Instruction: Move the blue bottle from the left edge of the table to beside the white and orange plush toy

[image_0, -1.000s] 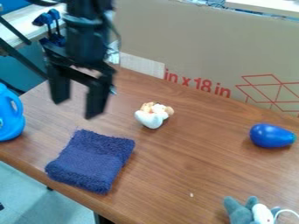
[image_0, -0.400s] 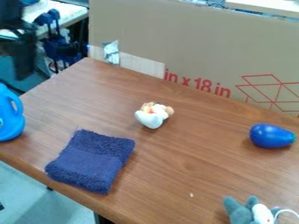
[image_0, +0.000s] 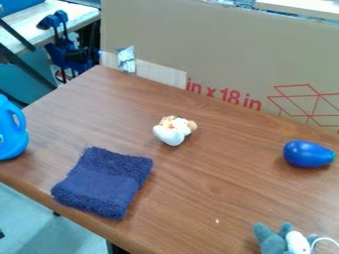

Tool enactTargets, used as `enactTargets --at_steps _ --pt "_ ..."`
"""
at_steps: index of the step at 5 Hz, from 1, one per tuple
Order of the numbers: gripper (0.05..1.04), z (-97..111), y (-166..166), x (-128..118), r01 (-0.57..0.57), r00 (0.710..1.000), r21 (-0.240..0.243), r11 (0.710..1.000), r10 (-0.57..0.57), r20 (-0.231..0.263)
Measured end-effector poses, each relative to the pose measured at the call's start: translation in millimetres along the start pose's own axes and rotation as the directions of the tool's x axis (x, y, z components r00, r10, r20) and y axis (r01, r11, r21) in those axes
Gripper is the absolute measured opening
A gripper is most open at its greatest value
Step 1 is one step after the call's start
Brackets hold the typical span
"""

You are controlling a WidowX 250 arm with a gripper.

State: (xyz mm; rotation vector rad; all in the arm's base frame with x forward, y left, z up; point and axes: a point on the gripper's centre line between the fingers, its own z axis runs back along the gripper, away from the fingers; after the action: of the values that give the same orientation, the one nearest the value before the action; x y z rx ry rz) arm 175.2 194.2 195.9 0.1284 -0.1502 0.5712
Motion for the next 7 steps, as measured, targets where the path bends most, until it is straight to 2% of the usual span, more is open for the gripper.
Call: enactTargets --at_steps 1,2,4,5,7 --pt "1.001 -5 11 8 -0.042 0.998 -0.006 0.999 0.043 0.043" --pt "1.001 -20 15 19 -0.081 0.996 -0.031 0.996 0.082 0.04" --pt "1.001 -41 32 33 -0.164 0.986 -0.031 0.986 0.165 0.033" --pt "1.001 -41 36 38 -0.184 0.982 -0.029 0.982 0.185 0.034" --pt "1.001 -51 31 41 -0.209 0.977 -0.072 0.975 0.211 0.013"
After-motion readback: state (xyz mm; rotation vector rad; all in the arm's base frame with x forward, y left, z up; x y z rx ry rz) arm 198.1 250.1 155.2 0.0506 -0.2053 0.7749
